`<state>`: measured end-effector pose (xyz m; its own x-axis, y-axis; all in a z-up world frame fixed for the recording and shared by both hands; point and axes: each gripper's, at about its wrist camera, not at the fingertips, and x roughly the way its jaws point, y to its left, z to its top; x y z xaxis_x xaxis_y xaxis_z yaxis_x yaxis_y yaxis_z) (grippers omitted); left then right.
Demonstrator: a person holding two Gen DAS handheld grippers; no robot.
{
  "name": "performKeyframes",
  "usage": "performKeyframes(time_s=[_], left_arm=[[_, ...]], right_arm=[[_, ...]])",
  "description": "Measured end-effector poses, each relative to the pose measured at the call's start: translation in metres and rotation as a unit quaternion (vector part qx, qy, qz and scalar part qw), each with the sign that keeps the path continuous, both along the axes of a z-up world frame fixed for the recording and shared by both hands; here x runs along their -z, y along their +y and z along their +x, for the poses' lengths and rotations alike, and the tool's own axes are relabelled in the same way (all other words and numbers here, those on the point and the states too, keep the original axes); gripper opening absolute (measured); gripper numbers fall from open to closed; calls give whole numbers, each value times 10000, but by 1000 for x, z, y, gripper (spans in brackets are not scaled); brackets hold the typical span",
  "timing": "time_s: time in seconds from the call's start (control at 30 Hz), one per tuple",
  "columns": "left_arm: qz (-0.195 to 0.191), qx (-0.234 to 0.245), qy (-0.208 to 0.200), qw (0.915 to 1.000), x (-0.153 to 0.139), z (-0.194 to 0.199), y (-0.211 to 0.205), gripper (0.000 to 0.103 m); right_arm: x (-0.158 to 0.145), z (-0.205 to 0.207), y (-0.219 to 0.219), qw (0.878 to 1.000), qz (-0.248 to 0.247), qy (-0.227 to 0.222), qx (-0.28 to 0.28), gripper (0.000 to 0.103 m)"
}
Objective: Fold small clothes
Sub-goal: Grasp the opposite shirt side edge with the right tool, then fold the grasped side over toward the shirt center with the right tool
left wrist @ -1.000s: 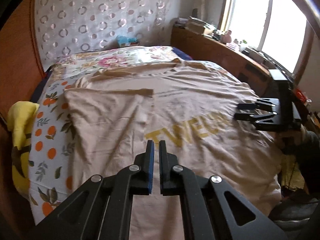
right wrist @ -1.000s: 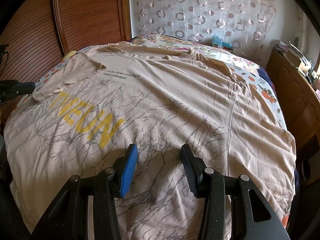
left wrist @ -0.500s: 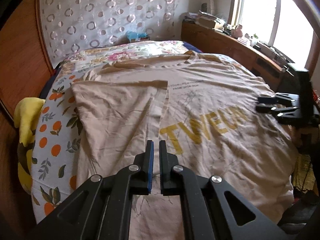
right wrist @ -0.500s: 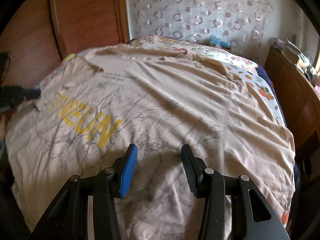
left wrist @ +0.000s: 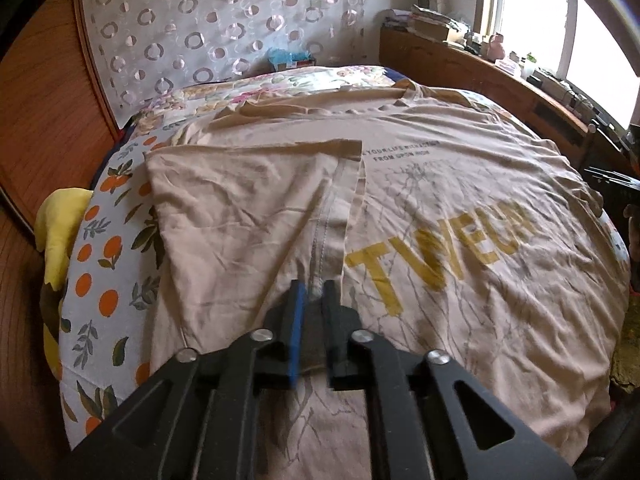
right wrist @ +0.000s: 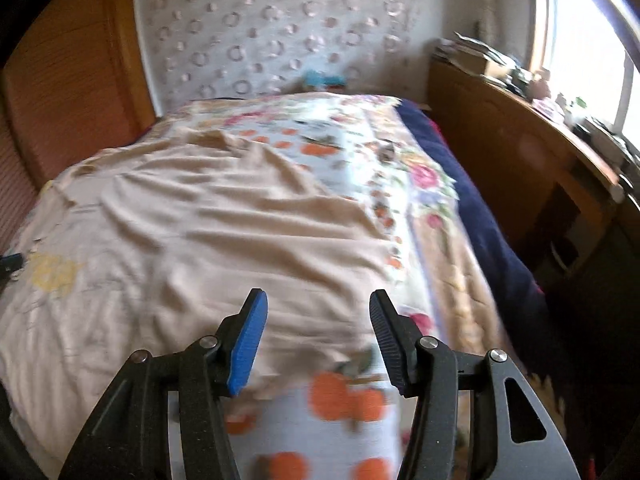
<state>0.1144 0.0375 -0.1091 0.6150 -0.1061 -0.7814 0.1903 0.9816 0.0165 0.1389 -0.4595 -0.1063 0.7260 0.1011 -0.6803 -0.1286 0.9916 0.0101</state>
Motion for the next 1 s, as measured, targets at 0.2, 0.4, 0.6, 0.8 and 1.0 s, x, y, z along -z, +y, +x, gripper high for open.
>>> performKeyframes(time_s=[0.2,0.4,0.6,0.8,1.0], left_arm=[[48,-20,-1,10000,3,3,-6,52],[1,16,39,10000,4,6,-9,65],[-7,55,54,10000,5,7,-10,70],[13,52,49,10000,5,7,-11,71],[17,55,48,10000,5,6,-11,71]], right_arm=[[9,15,-9,9993,205,289,-97,55],[8,35,-10,9986,278,432,-140,53],[8,26,-9,9994,108,256,-227,22],[0,17,-4,9990,-77,64,-447,3],[-29,2,19,9962,48,-408,-772,3]])
